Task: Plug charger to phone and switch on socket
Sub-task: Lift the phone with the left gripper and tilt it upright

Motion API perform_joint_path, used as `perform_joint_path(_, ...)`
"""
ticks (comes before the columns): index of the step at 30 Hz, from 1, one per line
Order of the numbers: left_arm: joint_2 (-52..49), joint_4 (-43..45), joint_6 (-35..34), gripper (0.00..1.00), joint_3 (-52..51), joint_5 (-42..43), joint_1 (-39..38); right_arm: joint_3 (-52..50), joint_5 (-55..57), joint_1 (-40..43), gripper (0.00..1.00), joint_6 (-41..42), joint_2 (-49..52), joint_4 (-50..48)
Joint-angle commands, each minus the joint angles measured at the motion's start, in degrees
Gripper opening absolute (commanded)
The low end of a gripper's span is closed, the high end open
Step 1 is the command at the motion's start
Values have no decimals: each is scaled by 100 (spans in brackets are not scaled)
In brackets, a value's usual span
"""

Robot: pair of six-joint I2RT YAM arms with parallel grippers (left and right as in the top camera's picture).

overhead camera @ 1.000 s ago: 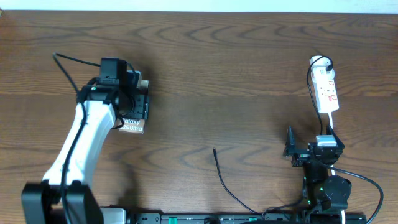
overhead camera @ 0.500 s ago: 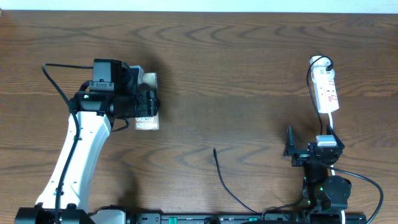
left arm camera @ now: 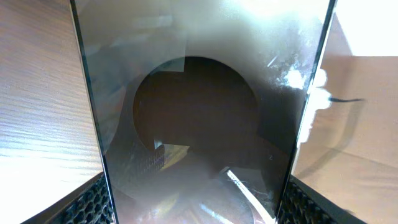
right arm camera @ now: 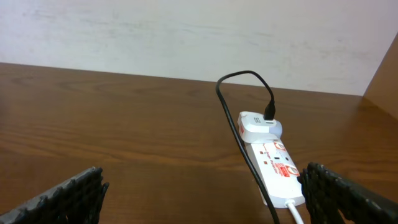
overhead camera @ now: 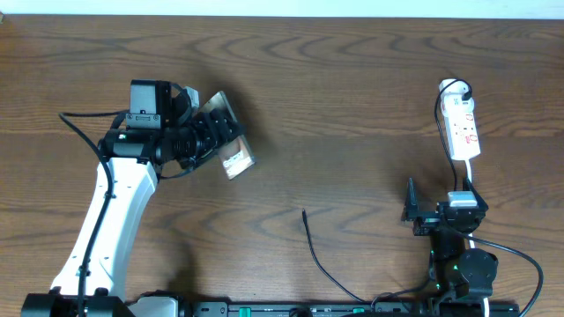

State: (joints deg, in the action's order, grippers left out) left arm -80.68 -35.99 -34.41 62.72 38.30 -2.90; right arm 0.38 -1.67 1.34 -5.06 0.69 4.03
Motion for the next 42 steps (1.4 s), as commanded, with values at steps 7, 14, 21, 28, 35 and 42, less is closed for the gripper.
perform_joint_path(7, 96, 380, -2520, 7, 199, 1937, 55, -7, -13, -111, 99, -59, -31, 22)
perform_joint_path(14, 96, 426, -4260, 8, 199, 2476, 175, -7, -13, -111, 99, -59, -31, 22)
perform_joint_path(21, 98, 549, -4896, 8, 199, 2763, 236, -7, -13, -111, 99, -61, -31, 22)
perform_joint_path(28, 98, 549, -5174, 7, 199, 2828, 236, -7, -13, -111, 99, -59, -31, 22)
perform_joint_path(35, 98, 549, -5486, 8, 199, 2988, 236, -7, -13, -111, 99, -59, -31, 22)
perform_joint_path(42, 98, 551, -5547, 8, 199, 2988, 236, -7, -13, -111, 99, -59, -31, 22)
